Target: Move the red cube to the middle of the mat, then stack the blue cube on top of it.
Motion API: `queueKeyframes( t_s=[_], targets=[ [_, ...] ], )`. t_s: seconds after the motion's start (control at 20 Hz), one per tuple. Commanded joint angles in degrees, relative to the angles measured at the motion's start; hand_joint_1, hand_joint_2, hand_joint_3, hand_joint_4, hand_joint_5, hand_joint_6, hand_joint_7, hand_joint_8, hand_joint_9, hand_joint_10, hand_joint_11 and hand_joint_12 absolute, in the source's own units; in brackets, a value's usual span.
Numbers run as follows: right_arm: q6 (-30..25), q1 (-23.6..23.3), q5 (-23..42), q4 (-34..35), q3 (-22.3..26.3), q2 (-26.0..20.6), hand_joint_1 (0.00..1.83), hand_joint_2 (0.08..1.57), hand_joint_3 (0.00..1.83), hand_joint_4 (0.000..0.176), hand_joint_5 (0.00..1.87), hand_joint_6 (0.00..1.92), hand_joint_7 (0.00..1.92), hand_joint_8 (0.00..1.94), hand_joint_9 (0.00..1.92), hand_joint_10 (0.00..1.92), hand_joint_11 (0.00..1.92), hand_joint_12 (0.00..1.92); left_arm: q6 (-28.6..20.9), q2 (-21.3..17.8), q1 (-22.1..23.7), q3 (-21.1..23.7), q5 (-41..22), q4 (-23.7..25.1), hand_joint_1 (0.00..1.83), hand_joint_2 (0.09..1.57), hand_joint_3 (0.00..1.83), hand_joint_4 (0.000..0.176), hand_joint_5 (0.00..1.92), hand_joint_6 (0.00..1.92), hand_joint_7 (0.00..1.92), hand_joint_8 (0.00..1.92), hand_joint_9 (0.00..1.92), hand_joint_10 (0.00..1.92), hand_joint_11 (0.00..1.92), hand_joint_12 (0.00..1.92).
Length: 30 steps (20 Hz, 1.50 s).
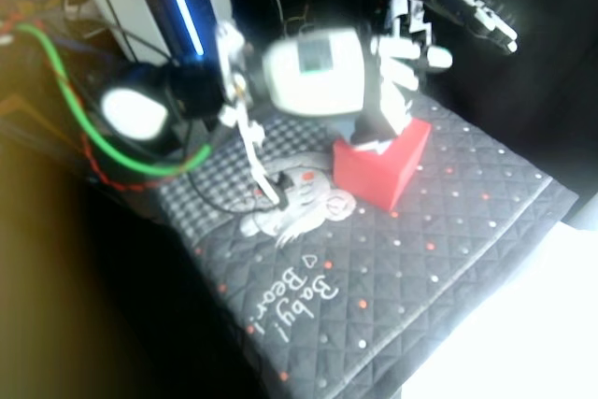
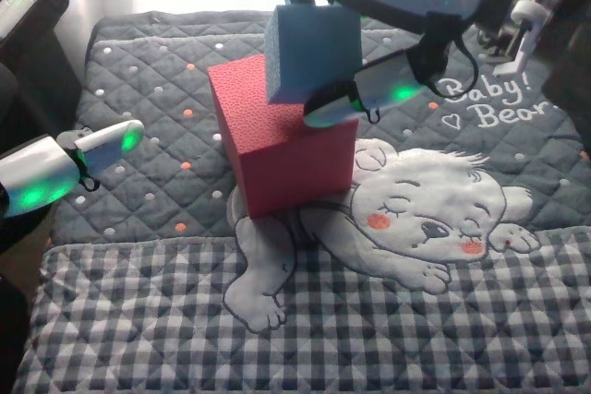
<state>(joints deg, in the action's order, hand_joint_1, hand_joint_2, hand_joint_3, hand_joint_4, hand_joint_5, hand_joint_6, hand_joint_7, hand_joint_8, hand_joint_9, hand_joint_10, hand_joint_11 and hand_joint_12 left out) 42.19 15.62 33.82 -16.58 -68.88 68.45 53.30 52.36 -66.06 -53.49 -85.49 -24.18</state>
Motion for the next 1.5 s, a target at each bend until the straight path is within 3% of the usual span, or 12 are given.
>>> queueKeyframes(
  t_s=[0.0, 0.15, 0.25, 0.35, 0.45, 0.55, 0.8, 0.95, 1.15, 1.2, 1.4, 1.45],
  targets=[
    [-0.17, 0.01, 5.96, 0.73, -0.10, 0.08, 1.31, 1.00, 0.59, 0.000, 0.42, 0.28, 0.69, 1.67, 1.00, 1.92, 1.09, 1.92, -0.25, 0.19, 0.31, -0.13, -7.41, 0.83, 0.91, 1.09, 0.00, 0.014, 0.11, 0.00, 0.02, 0.00, 0.00, 0.00, 0.00, 0.21],
    [-2.03, 0.37, 5.64, 0.42, -1.06, 0.96, 1.26, 1.24, 0.12, 0.000, 0.28, 0.47, 0.64, 1.57, 0.76, 1.73, 0.82, 1.88, -0.25, 0.22, 0.18, -0.12, -7.89, 0.53, 0.96, 1.07, 0.00, 0.014, 0.12, 0.00, 0.04, 0.00, 0.00, 0.00, 0.00, 0.28],
    [-5.20, 0.49, 5.59, -0.27, -2.22, 1.55, 0.57, 1.34, 0.02, 0.000, 0.03, 0.81, 0.20, 0.75, 0.20, 1.51, 0.27, 1.91, -0.25, 0.31, 0.16, -0.13, -8.06, 0.42, 0.88, 1.07, 0.00, 0.049, 0.13, 0.00, 0.04, 0.00, 0.00, 0.00, 0.00, 0.18],
    [-6.14, 0.62, 5.58, -0.66, -2.56, 1.57, 0.39, 1.29, 0.00, 0.000, 0.01, 0.32, 0.03, 0.09, 0.01, 0.54, 0.01, 1.32, -0.25, 0.33, 0.16, -0.14, -8.22, 0.42, 0.86, 1.07, 0.00, 0.057, 0.14, 0.00, 0.04, 0.00, 0.00, 0.00, 0.00, 0.10],
    [-6.15, 0.62, 5.58, -0.97, -2.50, 1.52, 0.38, 1.27, 0.00, 0.000, 0.00, 0.31, 0.02, 0.01, 0.00, 0.08, 0.00, 0.73, -0.27, 0.30, 0.10, -0.12, -8.30, 0.28, 0.87, 1.07, 0.00, 0.047, 0.13, 0.00, 0.03, 0.00, 0.00, 0.00, 0.00, 0.08],
    [-6.15, 0.62, 5.58, -1.14, -2.27, 1.47, 0.35, 1.24, 0.00, 0.000, 0.02, 0.08, 0.00, 0.00, 0.00, 0.00, 0.00, 0.06, -0.27, 0.30, 0.07, -0.12, -8.31, 0.19, 0.87, 1.07, 0.00, 0.042, 0.13, 0.00, 0.03, 0.00, 0.00, 0.00, 0.00, 0.08],
    [-6.16, 0.62, 6.38, -1.32, -0.31, -1.35, 0.25, 1.22, 0.00, 0.000, 0.00, 0.00, 0.00, 0.00, 0.00, 0.00, 0.06, 0.03, -0.37, 0.28, -0.03, 0.06, -8.41, 0.10, 0.81, 1.06, 0.00, 0.056, 0.13, 0.00, 0.05, 0.01, 0.00, 0.00, 0.00, 0.00],
    [-6.17, 0.71, 8.96, -1.33, 2.40, -7.09, 0.23, 1.21, 0.00, 0.000, 0.00, 0.00, 0.00, 0.00, 0.03, 0.01, 0.00, 0.43, -0.36, 0.19, -0.19, 0.32, -8.91, 0.10, 0.84, 1.06, 0.00, 0.041, 0.13, 0.00, 0.04, 0.00, 0.00, 0.00, 0.00, 0.00],
    [-5.96, 5.63, 16.60, 3.33, 5.82, -13.39, 0.26, 1.22, 0.01, 0.000, 0.00, 0.00, 0.00, 0.00, 0.00, 0.00, 0.00, 0.11, -0.33, -0.33, -1.41, 1.06, -11.41, -0.26, 0.85, 1.06, 0.00, 0.070, 0.09, 0.00, 0.02, 0.00, 0.00, 0.00, 0.00, 0.00],
    [-4.43, 6.65, 17.50, 4.48, 7.01, -15.04, 0.31, 1.23, 0.01, 0.000, 0.00, 0.00, 0.00, 0.00, 0.00, 0.00, 0.00, 0.02, -0.31, -0.51, -1.64, 1.22, -11.94, -0.35, 0.84, 1.06, 0.00, 0.052, 0.10, 0.00, 0.00, 0.00, 0.00, 0.00, 0.00, 0.00],
    [3.45, 13.38, 23.08, 10.27, 13.20, -23.63, 0.32, 1.23, 0.00, 0.005, 0.00, 0.00, 0.00, 0.00, 0.00, 0.00, 0.00, 0.00, -0.17, -1.64, -2.39, 1.90, -13.74, -0.72, 0.55, 1.07, 0.00, 0.141, 0.00, 0.00, 0.00, 0.00, 0.00, 0.00, 0.00, 0.00],
    [4.27, 15.46, 24.64, 11.74, 14.14, -25.15, 0.32, 1.23, 0.00, 0.005, 0.00, 0.00, 0.00, 0.00, 0.00, 0.00, 0.00, 0.00, -0.18, -1.82, -2.41, 1.96, -13.73, -0.70, 0.55, 1.07, 0.00, 0.141, 0.00, 0.00, 0.00, 0.00, 0.00, 0.00, 0.00, 0.00]
  ],
)
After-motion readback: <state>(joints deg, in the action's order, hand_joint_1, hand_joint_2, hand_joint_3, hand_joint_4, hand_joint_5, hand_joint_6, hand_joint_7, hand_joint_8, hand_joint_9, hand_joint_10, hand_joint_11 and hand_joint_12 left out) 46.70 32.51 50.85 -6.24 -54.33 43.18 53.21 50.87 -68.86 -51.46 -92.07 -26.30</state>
